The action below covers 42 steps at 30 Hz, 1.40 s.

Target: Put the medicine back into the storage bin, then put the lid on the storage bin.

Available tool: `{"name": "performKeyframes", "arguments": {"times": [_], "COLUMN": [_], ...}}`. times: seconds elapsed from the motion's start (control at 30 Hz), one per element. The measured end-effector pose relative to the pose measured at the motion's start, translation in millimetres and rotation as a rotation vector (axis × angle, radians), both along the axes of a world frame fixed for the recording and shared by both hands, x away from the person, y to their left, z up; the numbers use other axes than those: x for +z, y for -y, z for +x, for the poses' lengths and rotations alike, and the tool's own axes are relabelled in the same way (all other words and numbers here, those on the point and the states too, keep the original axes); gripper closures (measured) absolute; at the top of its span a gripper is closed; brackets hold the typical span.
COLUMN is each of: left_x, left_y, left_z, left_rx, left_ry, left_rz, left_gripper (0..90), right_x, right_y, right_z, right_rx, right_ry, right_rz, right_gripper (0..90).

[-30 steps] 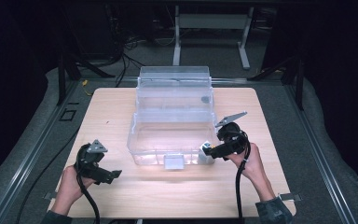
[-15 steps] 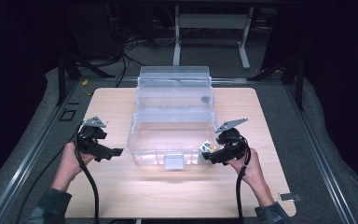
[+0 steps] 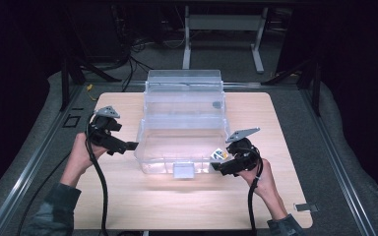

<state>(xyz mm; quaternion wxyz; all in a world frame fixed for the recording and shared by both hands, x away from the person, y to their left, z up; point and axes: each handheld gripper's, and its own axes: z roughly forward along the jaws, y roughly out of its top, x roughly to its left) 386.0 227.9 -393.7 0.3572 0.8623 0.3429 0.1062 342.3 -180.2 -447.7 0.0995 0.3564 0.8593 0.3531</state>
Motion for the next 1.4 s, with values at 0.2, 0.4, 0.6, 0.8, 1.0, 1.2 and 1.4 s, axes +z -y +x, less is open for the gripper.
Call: {"name": "performKeyframes", "arguments": {"times": [0.2, 0.4, 0.6, 0.8, 1.0, 1.2, 1.4], "left_x": [11.8, 18.2, 23.6, 25.0, 24.9, 22.4, 21.1], "left_y": [10.2, 20.5, 34.5, 46.6, 55.8, 59.8, 64.7], "left_z": [14.4, 27.4, 40.6, 49.9, 57.2, 67.2, 82.0], "left_rx": [-0.013, -0.058, -0.075, -0.085, -0.094, -0.102, -0.105], "left_ry": [0.011, 0.0, -0.002, -0.007, -0.003, -0.006, -0.007], "left_rz": [0.018, -0.004, 0.011, 0.02, 0.029, 0.035, 0.024], "left_gripper": [0.0, 0.0, 0.0, 0.0, 0.1, 0.1, 0.0], "right_x": [-1.7, -3.9, -3.6, -4.6, -9.0, -13.4, -13.3], "right_y": [0.0, 0.5, 1.0, -0.1, -3.2, -8.2, -10.2], "right_z": [-1.0, -0.8, -1.0, -1.6, -0.5, 0.9, 1.1], "right_rx": [0.003, 0.013, 0.012, 0.02, 0.027, 0.044, 0.045], "right_ry": [-0.002, -0.023, -0.021, -0.022, -0.028, -0.03, -0.027], "right_rz": [-0.005, 0.001, 0.001, 0.0, -0.007, -0.016, -0.019], "right_gripper": [17.1, 17.4, 17.8, 18.1, 18.6, 18.5, 18.5]}}
